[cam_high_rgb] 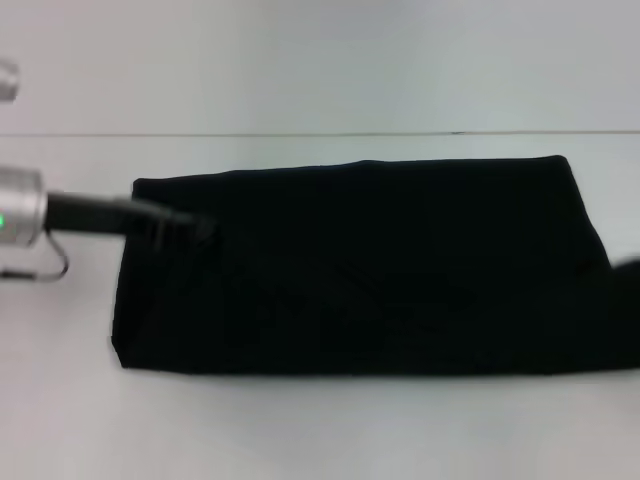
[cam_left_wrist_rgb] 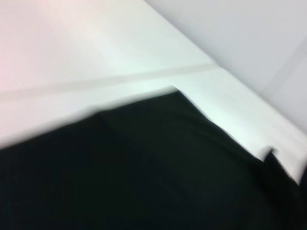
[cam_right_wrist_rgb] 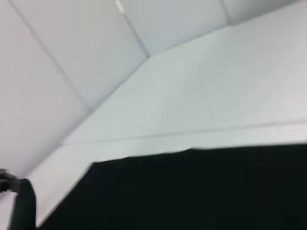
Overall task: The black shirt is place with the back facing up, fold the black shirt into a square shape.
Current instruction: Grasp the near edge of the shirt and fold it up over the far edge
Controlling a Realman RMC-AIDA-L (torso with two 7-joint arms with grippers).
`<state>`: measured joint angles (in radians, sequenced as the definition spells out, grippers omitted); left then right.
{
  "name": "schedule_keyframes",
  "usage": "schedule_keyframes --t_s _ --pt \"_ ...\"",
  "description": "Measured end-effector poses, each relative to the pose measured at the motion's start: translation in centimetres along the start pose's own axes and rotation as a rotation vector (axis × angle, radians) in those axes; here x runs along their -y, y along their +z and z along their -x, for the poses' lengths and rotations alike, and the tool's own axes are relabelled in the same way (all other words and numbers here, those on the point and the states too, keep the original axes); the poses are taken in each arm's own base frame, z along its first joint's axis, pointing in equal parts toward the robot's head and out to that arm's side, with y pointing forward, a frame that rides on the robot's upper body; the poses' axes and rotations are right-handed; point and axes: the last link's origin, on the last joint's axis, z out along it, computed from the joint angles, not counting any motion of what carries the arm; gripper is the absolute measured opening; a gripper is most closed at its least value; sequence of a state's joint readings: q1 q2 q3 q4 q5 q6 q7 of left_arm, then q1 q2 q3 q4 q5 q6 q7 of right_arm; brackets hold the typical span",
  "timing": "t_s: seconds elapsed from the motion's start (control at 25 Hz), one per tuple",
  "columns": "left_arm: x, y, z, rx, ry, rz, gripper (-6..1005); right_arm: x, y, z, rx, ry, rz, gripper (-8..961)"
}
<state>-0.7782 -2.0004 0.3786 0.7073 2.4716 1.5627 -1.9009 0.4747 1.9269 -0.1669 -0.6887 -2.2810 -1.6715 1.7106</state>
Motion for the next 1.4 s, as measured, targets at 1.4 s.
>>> schedule_keyframes --t_s 1.4 --pt "5.4 4.1 -6.7 -0.13 0.201 -0.619 93 -0.3 18.1 11.7 -0.004 -0.176 -0.386 0"
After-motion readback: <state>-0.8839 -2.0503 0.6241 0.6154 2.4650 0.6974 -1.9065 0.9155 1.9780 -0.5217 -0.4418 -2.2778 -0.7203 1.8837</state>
